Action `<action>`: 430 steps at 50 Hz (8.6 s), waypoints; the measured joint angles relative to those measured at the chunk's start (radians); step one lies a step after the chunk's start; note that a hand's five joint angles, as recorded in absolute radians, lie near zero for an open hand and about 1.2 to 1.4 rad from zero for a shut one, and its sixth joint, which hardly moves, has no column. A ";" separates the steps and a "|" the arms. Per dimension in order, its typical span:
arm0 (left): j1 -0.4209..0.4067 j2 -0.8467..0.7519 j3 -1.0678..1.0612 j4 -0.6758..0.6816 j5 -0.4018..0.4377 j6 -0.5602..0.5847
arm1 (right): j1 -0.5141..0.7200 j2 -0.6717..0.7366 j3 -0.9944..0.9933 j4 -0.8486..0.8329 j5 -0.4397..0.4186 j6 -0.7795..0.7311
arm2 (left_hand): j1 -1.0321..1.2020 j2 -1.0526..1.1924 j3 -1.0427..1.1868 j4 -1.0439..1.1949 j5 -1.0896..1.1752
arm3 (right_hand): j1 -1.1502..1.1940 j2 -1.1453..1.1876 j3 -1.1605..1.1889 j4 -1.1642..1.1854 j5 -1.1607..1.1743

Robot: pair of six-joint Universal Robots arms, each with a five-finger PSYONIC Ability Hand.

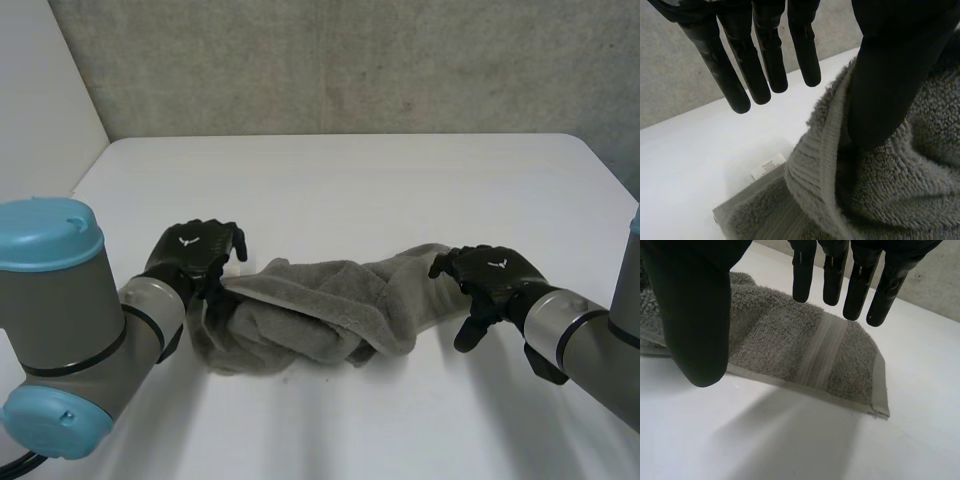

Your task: Fold the towel.

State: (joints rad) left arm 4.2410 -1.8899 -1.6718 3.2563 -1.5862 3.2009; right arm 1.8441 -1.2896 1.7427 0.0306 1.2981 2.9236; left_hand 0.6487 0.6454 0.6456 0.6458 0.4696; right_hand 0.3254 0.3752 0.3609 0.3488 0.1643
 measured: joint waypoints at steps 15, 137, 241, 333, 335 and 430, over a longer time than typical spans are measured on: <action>-0.016 0.094 0.073 0.042 -0.002 0.001 | -0.057 -0.032 0.111 -0.058 -0.009 0.004 | 0.528 0.563 0.562 0.562 0.551 | -0.103 -0.142 -0.136 -0.107 -0.103; 0.144 -0.013 0.188 0.358 0.000 0.306 | 0.026 0.030 -0.310 -0.322 0.125 -0.494 | 0.551 0.572 0.571 0.572 0.571 | 0.641 0.804 0.828 0.846 0.828; 0.192 -0.291 0.598 -0.369 0.134 0.539 | -0.075 0.269 -0.674 0.421 0.195 -0.677 | 0.556 0.573 0.571 0.572 0.571 | 0.653 0.804 0.822 0.845 0.813; 0.191 -0.240 0.236 0.132 0.105 0.602 | -0.054 0.295 -0.404 -0.034 0.196 -0.632 | 0.556 0.573 0.571 0.572 0.572 | 0.653 0.804 0.828 0.845 0.822; 0.180 -0.303 0.298 0.165 0.090 0.601 | -0.043 0.344 -0.442 -0.101 0.206 -0.629 | 0.556 0.573 0.571 0.572 0.572 | 0.653 0.804 0.828 0.845 0.823; 0.151 -0.007 0.002 0.239 0.008 0.120 | -0.408 0.315 -0.390 -0.053 0.283 -0.562 | -0.470 -0.480 -0.478 -0.477 -0.438 | 0.617 0.803 0.820 0.841 0.807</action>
State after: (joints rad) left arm 4.3916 -1.8969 -1.6702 3.4957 -1.5785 3.3205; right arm 1.4356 -0.9744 1.3532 -0.0223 1.5812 2.3613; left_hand 0.1786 0.1658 0.1675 0.1686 0.0320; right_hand 0.9421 1.1781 1.1812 1.1901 0.9713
